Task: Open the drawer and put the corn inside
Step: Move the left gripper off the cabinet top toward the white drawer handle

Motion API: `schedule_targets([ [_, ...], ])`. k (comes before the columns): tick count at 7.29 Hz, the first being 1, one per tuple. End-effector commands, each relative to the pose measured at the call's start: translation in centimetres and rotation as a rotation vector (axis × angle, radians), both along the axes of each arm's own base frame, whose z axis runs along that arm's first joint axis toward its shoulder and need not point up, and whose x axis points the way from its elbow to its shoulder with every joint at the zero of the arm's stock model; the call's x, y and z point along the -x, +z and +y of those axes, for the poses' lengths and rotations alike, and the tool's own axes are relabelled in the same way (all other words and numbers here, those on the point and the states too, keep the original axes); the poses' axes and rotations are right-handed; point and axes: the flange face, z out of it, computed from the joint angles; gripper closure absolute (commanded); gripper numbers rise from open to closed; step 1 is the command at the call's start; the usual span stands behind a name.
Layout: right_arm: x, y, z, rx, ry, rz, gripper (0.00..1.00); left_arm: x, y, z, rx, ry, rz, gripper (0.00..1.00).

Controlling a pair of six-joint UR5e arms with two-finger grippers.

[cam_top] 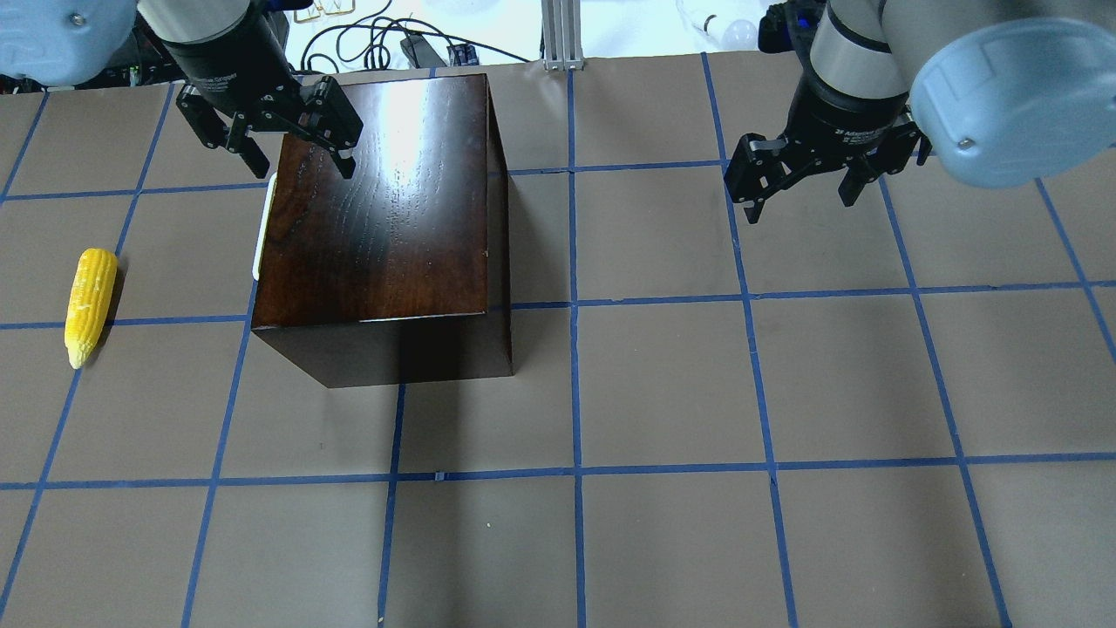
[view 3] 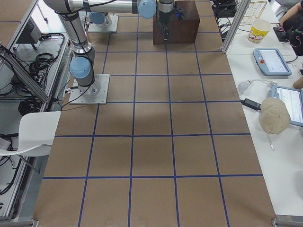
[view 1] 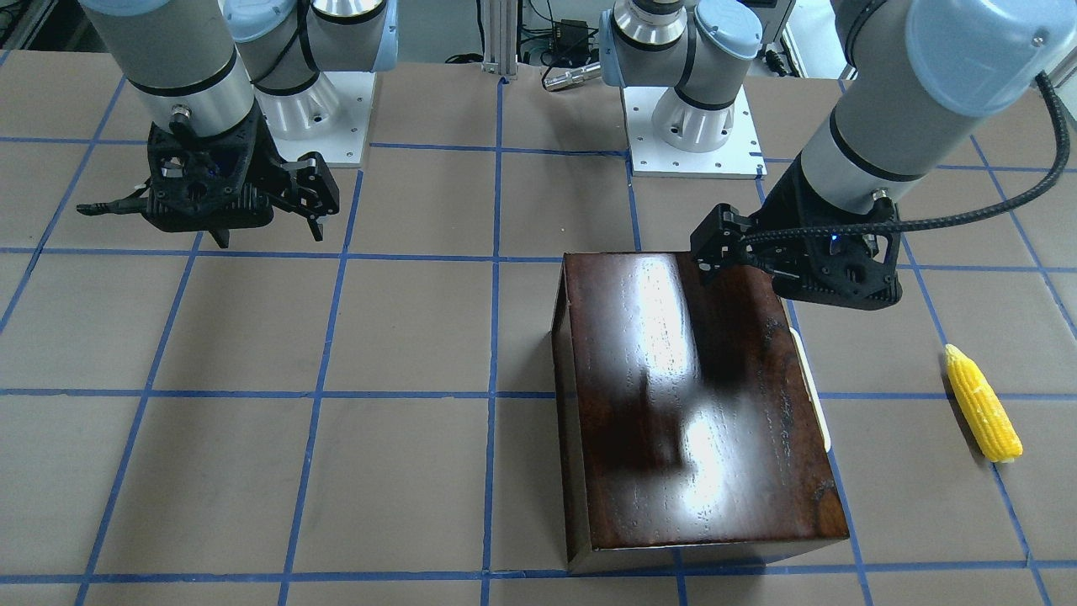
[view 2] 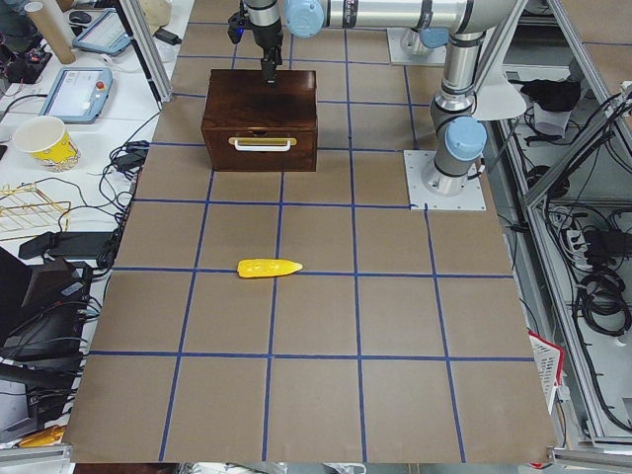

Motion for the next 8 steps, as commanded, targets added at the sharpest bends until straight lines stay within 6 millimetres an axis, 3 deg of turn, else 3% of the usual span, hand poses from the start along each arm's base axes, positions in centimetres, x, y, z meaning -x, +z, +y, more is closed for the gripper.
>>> schedule_targets([
  [1, -0.1, 0.0, 0.0, 0.000, 0.002, 0.000, 0.00, 0.0, 0.4, 0.4, 0.008, -0.002, -0.008, 0.00],
  [6, 0.1, 0.0, 0.0, 0.000, -0.001, 0.000, 0.00, -0.8, 0.4, -0.1, 0.017, 0.013, 0.004, 0.00],
  [8, 0.1, 0.0, 0.0, 0.000, -0.001, 0.000, 0.00, -4.1, 0.9, -0.8, 0.029, 0.078, 0.005, 0.00],
])
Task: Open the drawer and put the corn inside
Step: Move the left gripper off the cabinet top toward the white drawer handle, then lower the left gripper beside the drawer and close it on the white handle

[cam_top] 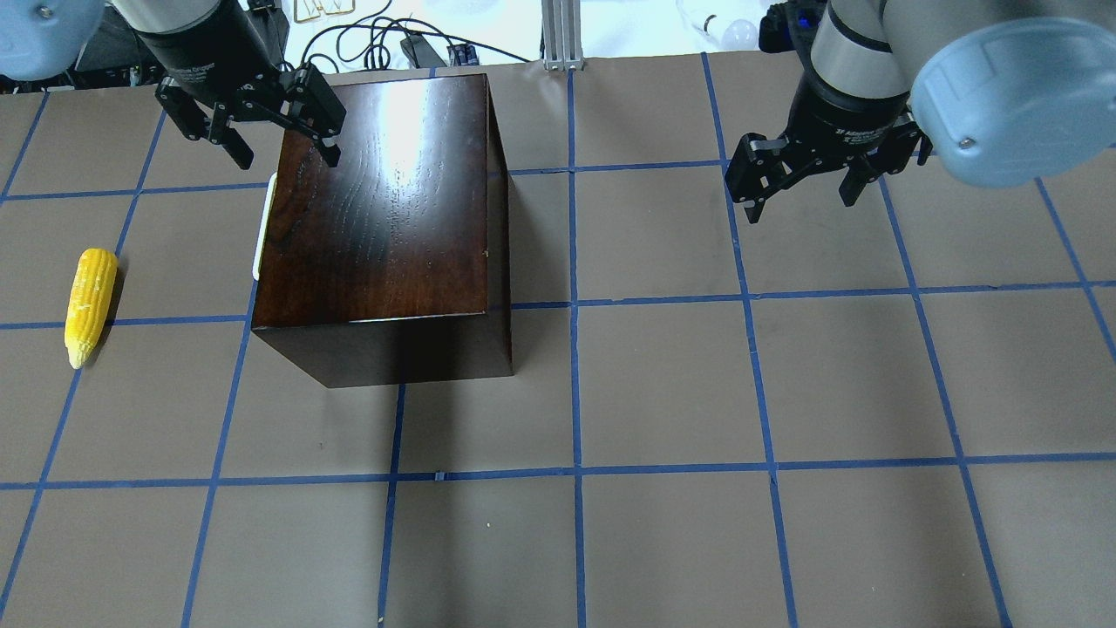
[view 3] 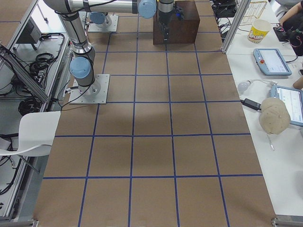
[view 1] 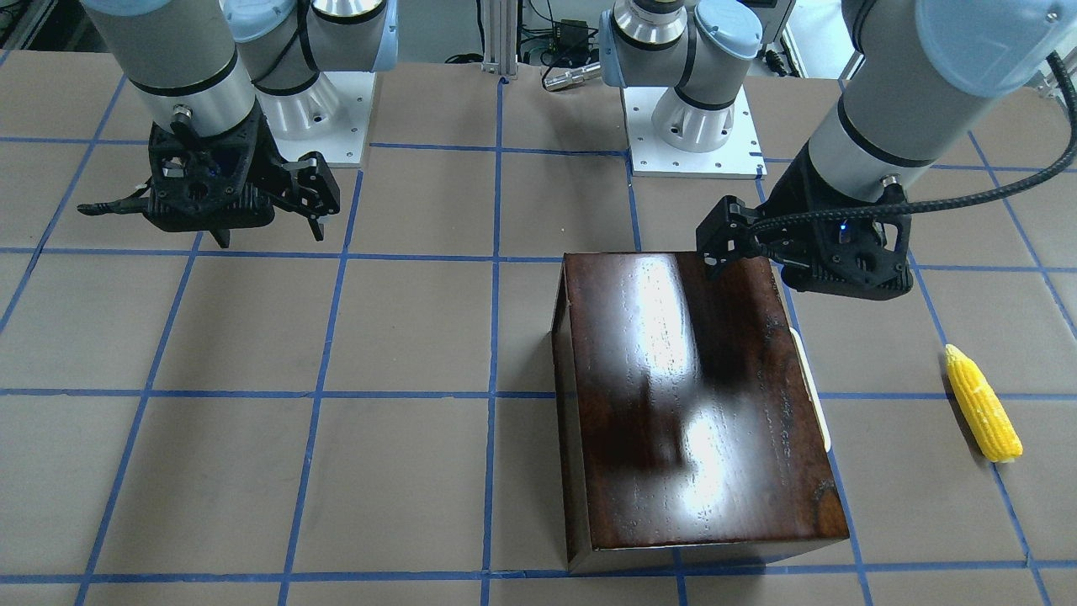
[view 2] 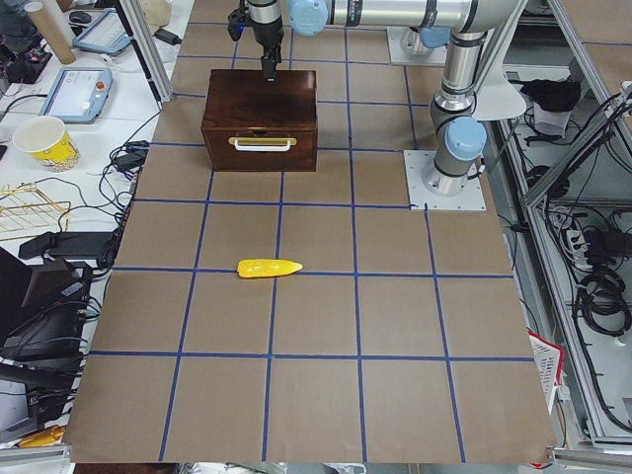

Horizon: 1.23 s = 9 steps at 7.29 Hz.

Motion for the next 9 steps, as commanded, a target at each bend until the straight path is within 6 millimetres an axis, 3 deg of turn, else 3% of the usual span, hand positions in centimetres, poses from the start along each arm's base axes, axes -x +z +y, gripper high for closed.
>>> schedule_targets([
  [1, 0.1, 0.0, 0.0, 0.000, -0.002, 0.000, 0.00, -5.2, 0.6, -0.4, 0.007, 0.087, 0.010, 0.00],
  [3, 0.1, 0.0, 0.0, 0.000, -0.002, 0.000, 0.00, -10.6, 0.4, -0.7, 0.017, 0.104, 0.084, 0.00],
  [5, -0.1, 0.0, 0.0, 0.000, 0.001, 0.000, 0.00, -17.3, -1.4, -1.3, 0.024, 0.011, 0.105, 0.00],
  [6, -0.1, 0.0, 0.0, 0.000, 0.001, 0.000, 0.00, -19.6, -2.4, -1.4, 0.015, 0.010, 0.111, 0.00],
  [9, -0.1, 0.0, 0.0, 0.000, 0.001, 0.000, 0.00, -21.5, -7.6, -3.7, -0.020, -0.020, 0.130, 0.00],
])
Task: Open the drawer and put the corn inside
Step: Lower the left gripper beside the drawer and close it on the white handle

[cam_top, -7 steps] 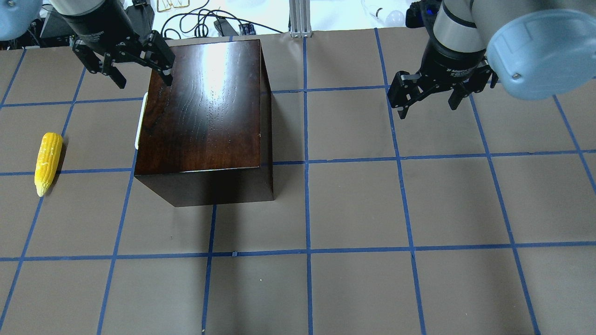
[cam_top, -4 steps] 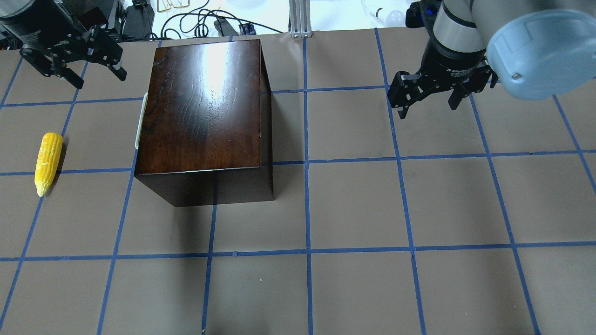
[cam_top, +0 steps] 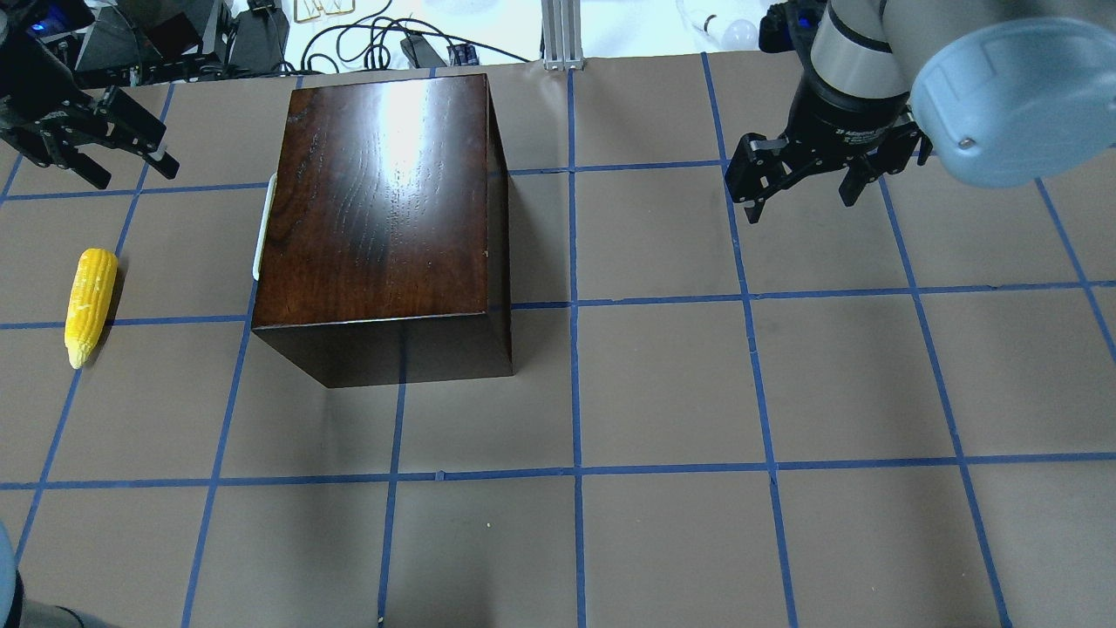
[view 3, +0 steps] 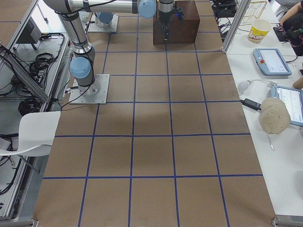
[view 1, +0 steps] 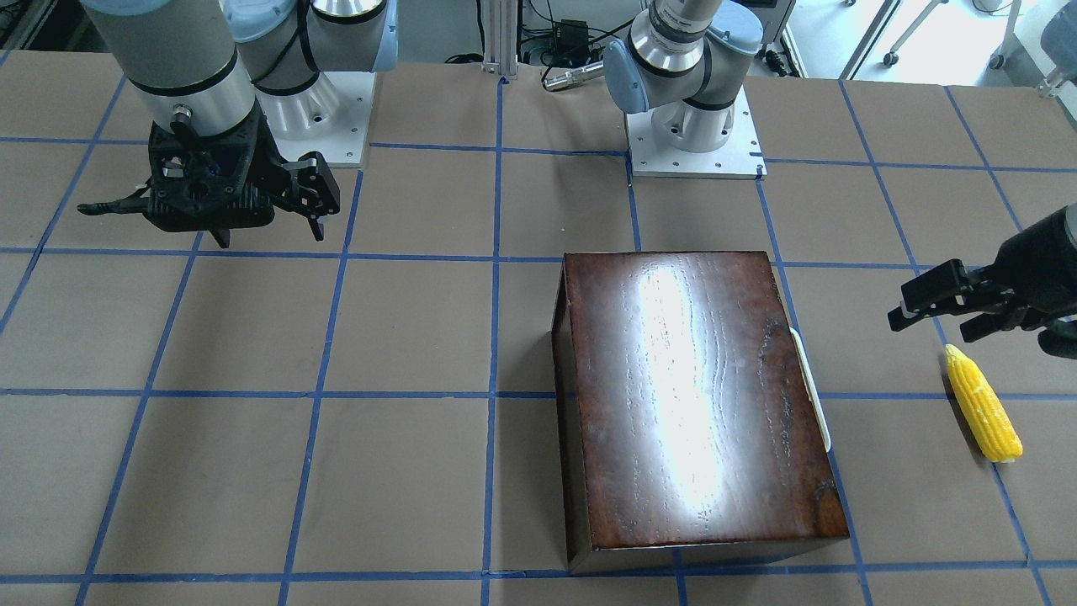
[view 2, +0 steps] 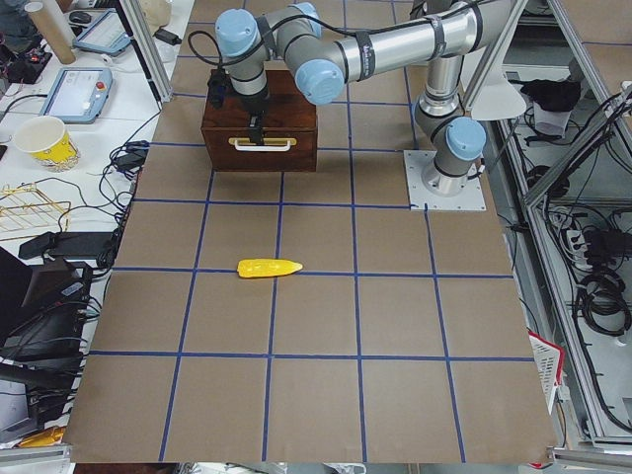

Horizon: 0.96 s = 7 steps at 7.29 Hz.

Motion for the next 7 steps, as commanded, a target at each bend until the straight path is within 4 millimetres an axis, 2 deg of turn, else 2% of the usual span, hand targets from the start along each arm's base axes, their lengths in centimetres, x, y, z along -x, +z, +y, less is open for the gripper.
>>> schedule_targets([
  [1, 0.0, 0.0, 0.0, 0.000, 0.001, 0.000, 0.00, -1.1, -3.6, -1.8, -0.006, -0.063, 0.012, 0.00],
  [3, 0.0, 0.0, 0.0, 0.000, 0.001, 0.000, 0.00, -1.6, -6.6, -3.1, -0.023, -0.073, 0.029, 0.00],
  [5, 0.0, 0.0, 0.0, 0.000, 0.001, 0.000, 0.00, -0.7, -8.3, -3.5, 0.000, -0.079, 0.111, 0.00],
  [7, 0.0, 0.0, 0.0, 0.000, 0.001, 0.000, 0.00, -0.3, -10.0, -3.7, -0.001, -0.083, 0.115, 0.00],
])
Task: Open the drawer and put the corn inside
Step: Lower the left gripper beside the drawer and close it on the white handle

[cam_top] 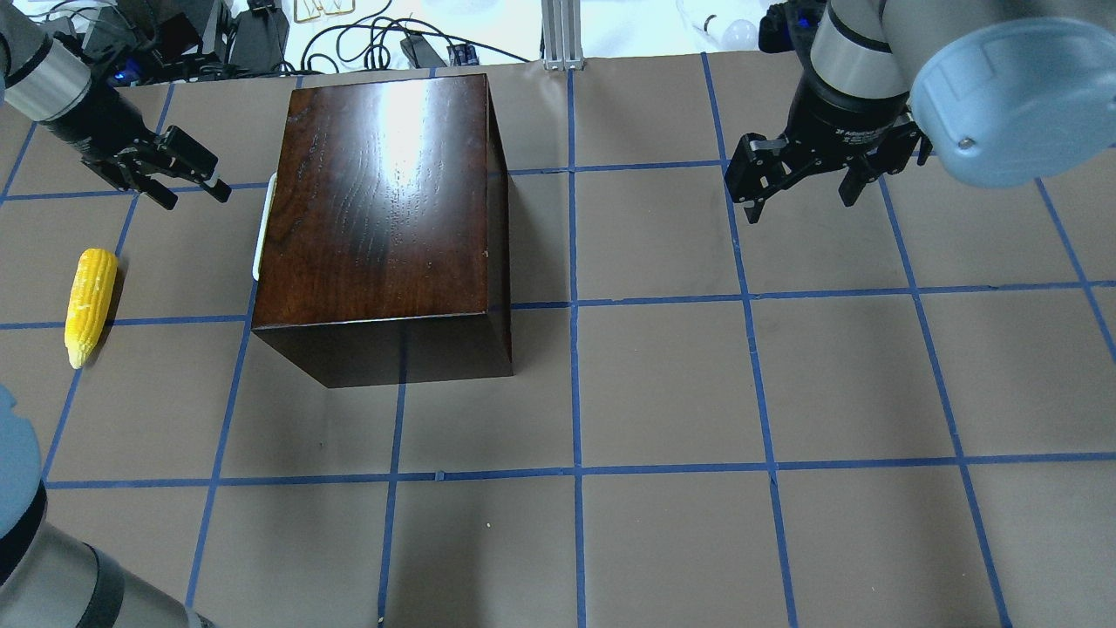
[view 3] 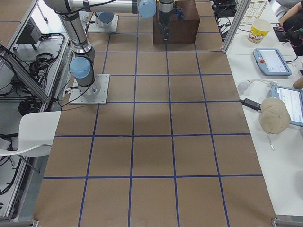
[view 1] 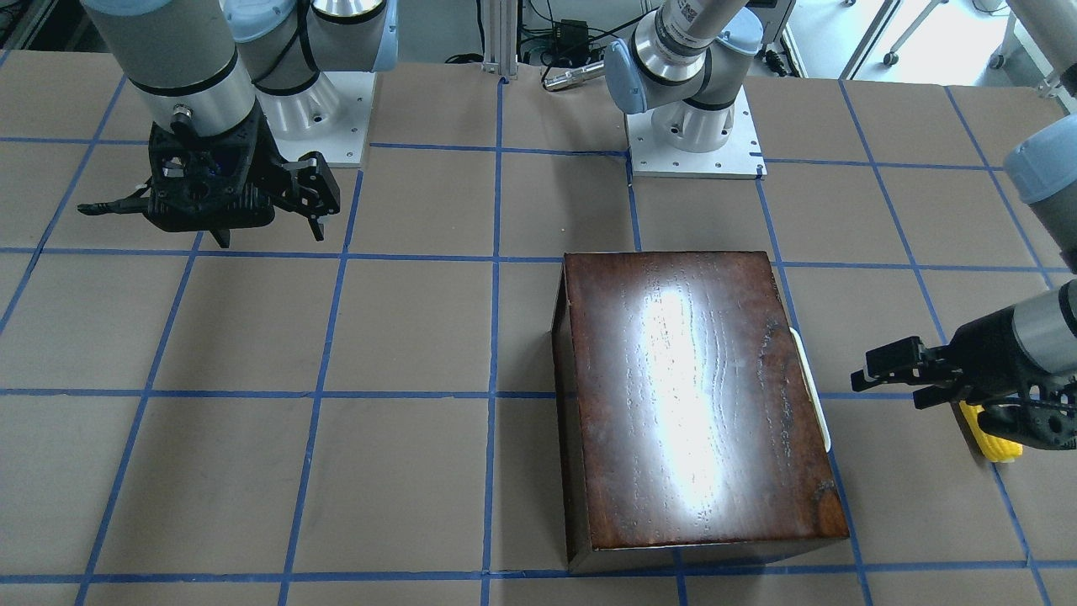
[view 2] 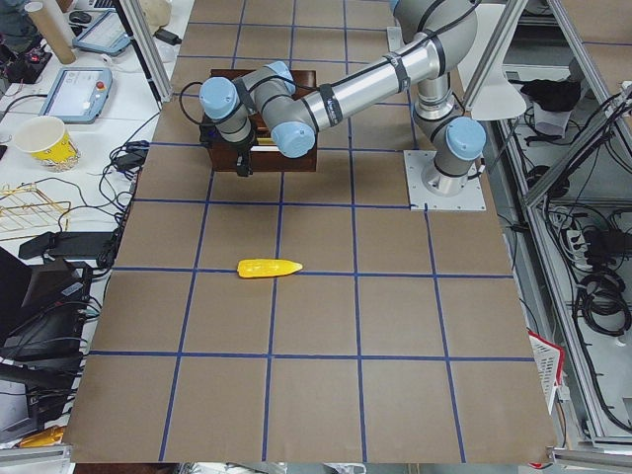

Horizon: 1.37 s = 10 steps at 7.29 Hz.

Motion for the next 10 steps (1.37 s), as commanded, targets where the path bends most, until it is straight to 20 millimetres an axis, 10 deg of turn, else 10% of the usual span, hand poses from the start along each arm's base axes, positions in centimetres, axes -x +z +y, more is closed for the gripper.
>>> schedule_targets([
  [1, 0.0, 0.0, 0.0, 0.000, 0.000, 0.000, 0.00, 0.5, -1.1, -0.1, 0.000, -0.002, 0.014, 0.00],
  [10, 0.0, 0.0, 0.0, 0.000, 0.000, 0.000, 0.00, 1.4, -4.5, -1.1, -0.002, 0.008, 0.105, 0.00],
])
